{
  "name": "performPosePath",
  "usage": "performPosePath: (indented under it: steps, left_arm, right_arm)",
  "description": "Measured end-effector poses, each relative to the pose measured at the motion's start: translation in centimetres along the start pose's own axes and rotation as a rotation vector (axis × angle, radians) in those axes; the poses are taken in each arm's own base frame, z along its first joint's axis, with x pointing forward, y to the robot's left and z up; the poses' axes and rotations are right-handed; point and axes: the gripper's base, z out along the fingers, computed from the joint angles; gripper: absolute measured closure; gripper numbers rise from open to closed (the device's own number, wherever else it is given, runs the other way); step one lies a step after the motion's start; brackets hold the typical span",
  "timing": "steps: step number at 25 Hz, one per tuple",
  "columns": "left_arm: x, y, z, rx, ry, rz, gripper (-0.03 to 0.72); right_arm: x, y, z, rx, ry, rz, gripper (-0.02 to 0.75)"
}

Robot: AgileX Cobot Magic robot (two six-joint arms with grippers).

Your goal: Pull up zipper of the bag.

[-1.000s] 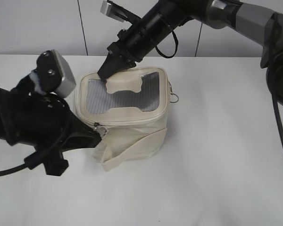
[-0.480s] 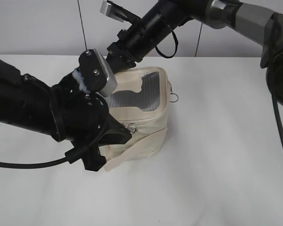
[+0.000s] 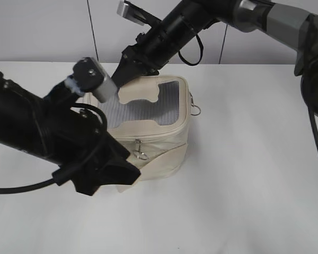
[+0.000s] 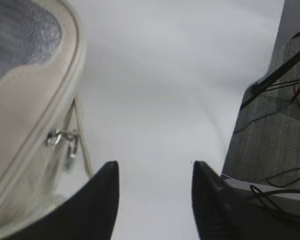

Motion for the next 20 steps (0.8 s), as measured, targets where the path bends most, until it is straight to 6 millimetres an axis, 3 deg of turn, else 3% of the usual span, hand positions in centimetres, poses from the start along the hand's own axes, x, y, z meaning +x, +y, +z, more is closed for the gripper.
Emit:
performPosePath:
  steps: [2,6,12,16,20]
  left_arm:
    - [0.3,0.6,-1.4,-0.025,0.021,-0.056,0.289]
    - [0.8,2.4,-4.7,-0.137,-0.010,-0.109,0.270]
    - [0.9,6.4,-9.4,-0.257,-0.123,-0.265,0.270]
    - [-2.1,9.0,-11.1,-0.268,-0.185,-0.241,0.268]
    - [-6.8,12.0,-10.1,-0.187,-0.206,-0.174,0.267]
  right_arm:
    - [0.1,-0.6,-0.6,0.009,-0.008,0.033,0.351]
    - [-0.2,-1.7,-3.6,0.048,-0.049,0.096,0.335]
    - [-0.3,-3.9,-11.3,0.146,-0.163,0.172,0.356]
    - [1.1,-4.3,-15.1,0.182,-0.187,0.218,0.358]
    - [4.5,-3.3,-16.8,0.187,-0.154,0.258,0.358]
